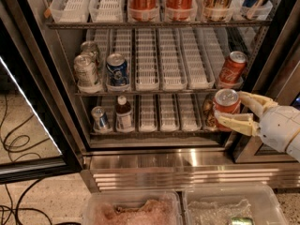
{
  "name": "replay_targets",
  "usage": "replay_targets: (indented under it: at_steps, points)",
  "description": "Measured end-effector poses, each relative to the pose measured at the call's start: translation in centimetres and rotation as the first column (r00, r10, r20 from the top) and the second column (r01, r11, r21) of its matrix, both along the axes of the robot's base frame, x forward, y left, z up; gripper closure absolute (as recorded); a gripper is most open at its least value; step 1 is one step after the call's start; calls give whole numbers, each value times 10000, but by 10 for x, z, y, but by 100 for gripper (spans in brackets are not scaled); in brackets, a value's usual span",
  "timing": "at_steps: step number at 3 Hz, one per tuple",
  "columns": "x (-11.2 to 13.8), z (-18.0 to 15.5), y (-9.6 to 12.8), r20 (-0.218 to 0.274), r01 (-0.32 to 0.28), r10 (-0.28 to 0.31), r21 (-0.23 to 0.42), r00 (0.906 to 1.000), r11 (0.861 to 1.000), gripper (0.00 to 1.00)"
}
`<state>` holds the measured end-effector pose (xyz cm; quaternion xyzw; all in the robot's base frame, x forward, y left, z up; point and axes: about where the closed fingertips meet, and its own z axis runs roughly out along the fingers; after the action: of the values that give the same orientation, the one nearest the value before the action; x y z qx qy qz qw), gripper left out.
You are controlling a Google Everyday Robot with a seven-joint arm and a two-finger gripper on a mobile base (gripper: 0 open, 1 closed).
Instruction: Pick coke can from middle shelf of fridge
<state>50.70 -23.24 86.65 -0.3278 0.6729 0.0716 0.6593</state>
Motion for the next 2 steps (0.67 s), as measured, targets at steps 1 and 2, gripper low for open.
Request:
replay_targets:
  at_steps: [1, 2]
  points:
    - [-8, -5, 10, -194, -539, 534, -230, 9984, 9983, 100]
    - [-47, -26, 35, -1256, -1925, 1838, -609, 9749, 9794, 100]
